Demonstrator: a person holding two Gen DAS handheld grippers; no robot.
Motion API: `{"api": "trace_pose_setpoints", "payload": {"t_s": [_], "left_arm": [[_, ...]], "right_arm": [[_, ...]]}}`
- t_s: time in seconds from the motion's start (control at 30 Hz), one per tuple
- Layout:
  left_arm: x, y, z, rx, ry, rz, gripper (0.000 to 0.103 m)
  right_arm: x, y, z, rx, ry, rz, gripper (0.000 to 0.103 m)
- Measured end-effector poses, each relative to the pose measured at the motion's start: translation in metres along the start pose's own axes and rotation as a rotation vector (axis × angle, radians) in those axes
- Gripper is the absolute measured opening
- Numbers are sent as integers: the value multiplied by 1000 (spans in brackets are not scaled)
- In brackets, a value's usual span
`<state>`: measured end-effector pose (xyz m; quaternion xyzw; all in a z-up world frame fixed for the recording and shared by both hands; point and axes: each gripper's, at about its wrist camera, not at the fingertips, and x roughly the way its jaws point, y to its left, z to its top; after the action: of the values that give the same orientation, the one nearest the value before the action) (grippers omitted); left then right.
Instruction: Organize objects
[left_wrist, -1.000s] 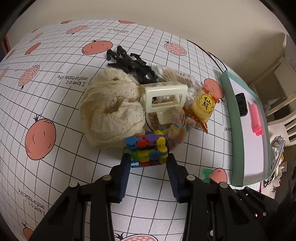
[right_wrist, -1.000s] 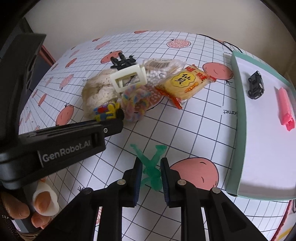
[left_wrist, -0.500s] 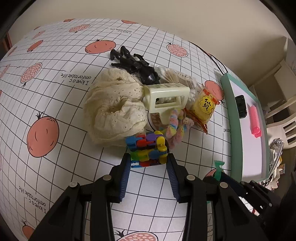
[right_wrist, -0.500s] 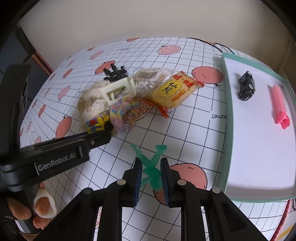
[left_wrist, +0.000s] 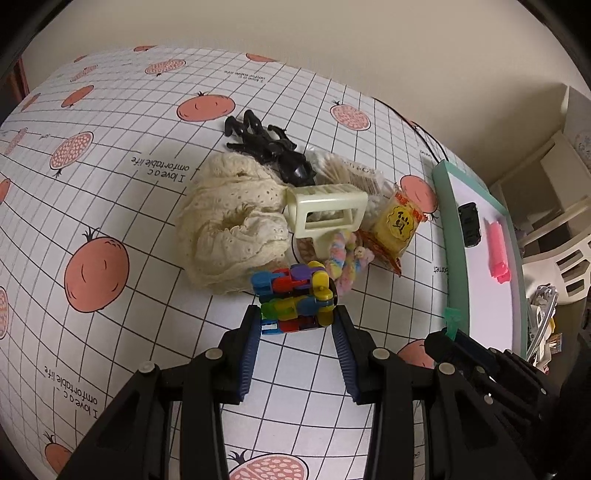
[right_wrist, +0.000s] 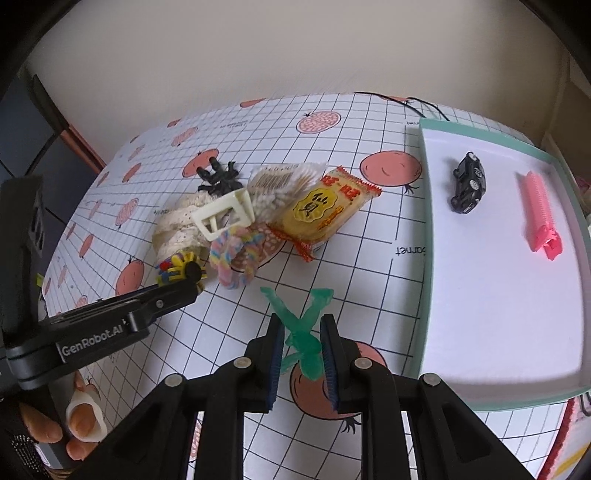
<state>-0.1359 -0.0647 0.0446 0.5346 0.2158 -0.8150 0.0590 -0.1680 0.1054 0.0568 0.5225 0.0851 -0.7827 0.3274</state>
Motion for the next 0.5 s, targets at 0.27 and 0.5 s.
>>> {"api": "trace_pose_setpoints", "payload": {"t_s": [0.27, 0.5], "left_arm": [[-15, -3, 1, -9, -45, -30, 41], [-35, -20, 6, 30, -121, -65, 41]], "right_arm": [[-10, -9, 5, 19, -35, 8, 21], [-26, -20, 13, 12, -85, -24, 21]]}}
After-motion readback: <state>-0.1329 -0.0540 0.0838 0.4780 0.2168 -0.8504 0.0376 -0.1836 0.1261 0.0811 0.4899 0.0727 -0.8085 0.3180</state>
